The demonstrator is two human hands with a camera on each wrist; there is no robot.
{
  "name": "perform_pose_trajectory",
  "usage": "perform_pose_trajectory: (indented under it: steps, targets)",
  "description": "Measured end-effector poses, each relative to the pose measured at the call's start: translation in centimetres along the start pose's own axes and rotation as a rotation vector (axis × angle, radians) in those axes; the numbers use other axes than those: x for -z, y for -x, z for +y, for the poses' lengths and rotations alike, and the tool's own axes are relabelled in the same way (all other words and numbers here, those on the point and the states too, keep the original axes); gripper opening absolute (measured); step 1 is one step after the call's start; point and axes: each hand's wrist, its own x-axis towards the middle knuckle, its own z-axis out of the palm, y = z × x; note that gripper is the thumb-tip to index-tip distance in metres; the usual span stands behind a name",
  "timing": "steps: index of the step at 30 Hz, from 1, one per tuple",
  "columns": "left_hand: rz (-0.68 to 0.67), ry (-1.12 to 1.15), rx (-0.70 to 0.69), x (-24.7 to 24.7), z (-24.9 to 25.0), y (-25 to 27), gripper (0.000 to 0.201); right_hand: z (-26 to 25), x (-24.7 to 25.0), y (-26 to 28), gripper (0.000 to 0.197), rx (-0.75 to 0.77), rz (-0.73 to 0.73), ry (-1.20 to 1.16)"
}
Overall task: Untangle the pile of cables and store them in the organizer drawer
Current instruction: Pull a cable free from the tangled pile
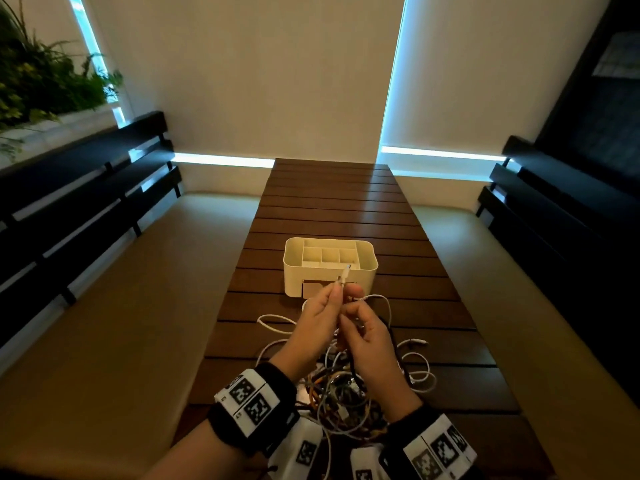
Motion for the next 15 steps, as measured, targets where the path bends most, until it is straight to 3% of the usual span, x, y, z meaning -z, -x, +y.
perform_pose_trajectory:
  steps: [5, 10, 15]
  targets:
    - [-0.02, 0.166, 0.022, -0.2, 1.0, -0.4, 0.037, 0.6, 0.6, -0.3, 0.012, -0.03, -0.018, 0.048]
    - [-0.034, 0.287, -0.031, 0.3, 2.5, -0.8, 0.036, 1.0, 1.2, 0.1, 0.03, -0.032, -0.187, 0.089]
    - [0.077, 0.412, -0.131, 2.1, 5.9, -1.5, 0.037, 3.1, 1.4, 0.5, 0.031, -0.111, -0.382, 0.192]
